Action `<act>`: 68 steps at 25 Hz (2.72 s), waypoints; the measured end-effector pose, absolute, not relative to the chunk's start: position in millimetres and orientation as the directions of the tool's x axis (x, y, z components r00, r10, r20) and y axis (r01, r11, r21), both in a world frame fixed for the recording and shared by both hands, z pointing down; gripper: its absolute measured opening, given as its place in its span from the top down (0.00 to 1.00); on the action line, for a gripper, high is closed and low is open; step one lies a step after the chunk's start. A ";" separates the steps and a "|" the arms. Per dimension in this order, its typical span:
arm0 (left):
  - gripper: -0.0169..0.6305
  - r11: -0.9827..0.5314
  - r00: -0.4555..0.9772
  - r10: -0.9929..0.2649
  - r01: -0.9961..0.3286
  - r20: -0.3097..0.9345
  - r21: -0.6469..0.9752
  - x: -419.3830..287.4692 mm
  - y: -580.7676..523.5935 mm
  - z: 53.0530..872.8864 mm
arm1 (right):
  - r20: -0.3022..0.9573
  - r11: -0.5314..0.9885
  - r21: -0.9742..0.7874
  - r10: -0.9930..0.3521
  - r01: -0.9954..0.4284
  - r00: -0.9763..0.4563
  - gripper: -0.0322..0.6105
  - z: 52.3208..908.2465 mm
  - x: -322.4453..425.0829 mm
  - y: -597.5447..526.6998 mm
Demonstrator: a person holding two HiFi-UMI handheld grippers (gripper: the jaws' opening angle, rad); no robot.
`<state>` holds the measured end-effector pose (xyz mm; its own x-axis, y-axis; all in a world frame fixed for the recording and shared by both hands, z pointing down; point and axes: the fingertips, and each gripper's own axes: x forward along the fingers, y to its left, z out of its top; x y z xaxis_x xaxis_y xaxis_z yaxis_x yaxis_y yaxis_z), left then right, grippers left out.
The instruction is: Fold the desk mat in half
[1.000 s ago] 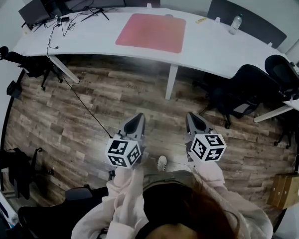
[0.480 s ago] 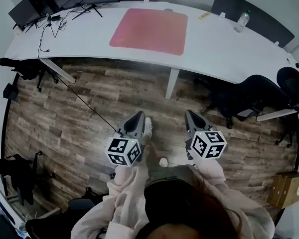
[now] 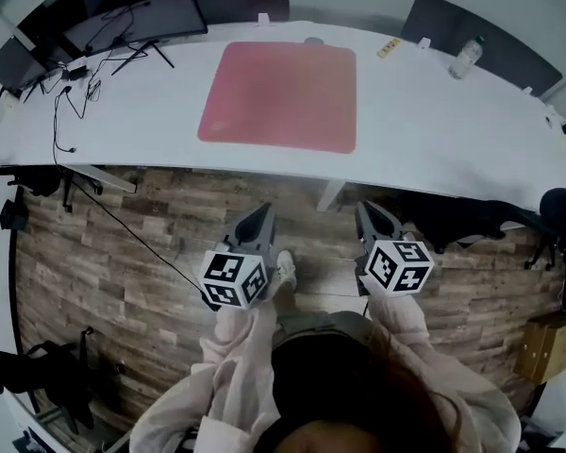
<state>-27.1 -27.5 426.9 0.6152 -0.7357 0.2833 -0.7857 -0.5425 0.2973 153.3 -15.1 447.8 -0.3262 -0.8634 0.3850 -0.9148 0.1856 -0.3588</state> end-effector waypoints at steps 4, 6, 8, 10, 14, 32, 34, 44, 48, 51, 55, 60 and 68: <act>0.93 -0.569 0.644 -0.708 -0.763 0.289 0.307 -35.5 -82.1 429.0 | 0.401 0.139 -0.361 -0.870 -0.922 -0.288 0.93 451.5 147.1 -65.9; 0.93 -0.584 0.660 -0.692 -0.750 0.293 0.312 -37.0 -102.9 432.5 | 0.409 0.119 -0.370 -0.870 -0.922 -0.276 0.93 455.5 143.2 -85.1; 0.93 -0.597 0.675 -0.675 -0.737 0.298 0.316 -36.1 -119.0 438.1 | 0.418 0.103 -0.369 -0.870 -0.924 -0.264 0.93 460.7 140.8 -99.8; 0.93 -0.610 0.689 -0.658 -0.725 0.304 0.320 -32.5 -133.1 444.7 | 0.430 0.089 -0.358 -0.868 -0.930 -0.249 0.93 466.6 141.9 -112.2; 0.93 -0.626 0.710 -0.629 -0.704 0.317 0.335 -18.9 -151.0 454.6 | 0.472 0.040 -0.329 -0.858 -0.944 -0.201 0.93 480.5 156.3 -125.8; 0.93 -0.565 0.664 -0.611 -0.747 0.431 0.351 45.1 -236.0 491.6 | 0.648 0.017 -0.393 -0.704 -0.919 -0.290 0.57 555.1 200.5 -209.9; 0.93 -0.559 0.654 -0.612 -0.756 0.445 0.341 47.8 -239.7 493.1 | 0.666 0.014 -0.383 -0.688 -0.924 -0.287 0.57 558.7 203.2 -216.1; 0.93 -0.581 0.674 -0.569 -0.735 0.471 0.351 46.7 -278.8 508.5 | 0.745 -0.059 -0.355 -0.621 -0.933 -0.244 0.57 575.6 197.6 -231.0; 0.93 -0.635 0.724 -0.508 -0.681 0.467 0.364 42.7 -299.3 514.8 | 0.790 -0.135 -0.296 -0.591 -0.946 -0.163 0.57 581.4 195.5 -234.3; 0.93 -0.658 0.760 -0.459 -0.639 0.459 0.399 36.3 -313.7 519.4 | 0.831 -0.170 -0.217 -0.550 -0.961 -0.090 0.57 585.8 195.6 -237.8; 0.93 -0.697 0.808 -0.378 -0.569 0.451 0.435 26.0 -325.6 524.5 | 0.869 -0.227 -0.153 -0.494 -0.962 -0.022 0.61 589.3 191.0 -238.9; 0.93 -0.727 0.845 -0.309 -0.506 0.437 0.464 17.3 -333.7 529.9 | 0.878 -0.305 -0.163 -0.478 -0.938 0.003 0.65 591.6 185.7 -238.8; 0.93 -0.758 0.874 -0.250 -0.445 0.417 0.477 27.2 -322.3 527.5 | 0.844 -0.358 -0.268 -0.534 -0.894 -0.039 0.85 581.5 183.1 -243.7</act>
<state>27.2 -322.3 527.5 0.8736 -0.2502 0.4174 -0.4450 -0.7579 0.4771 183.1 -243.7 581.5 -0.0393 -0.5345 0.8443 -0.8943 -0.3581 -0.2683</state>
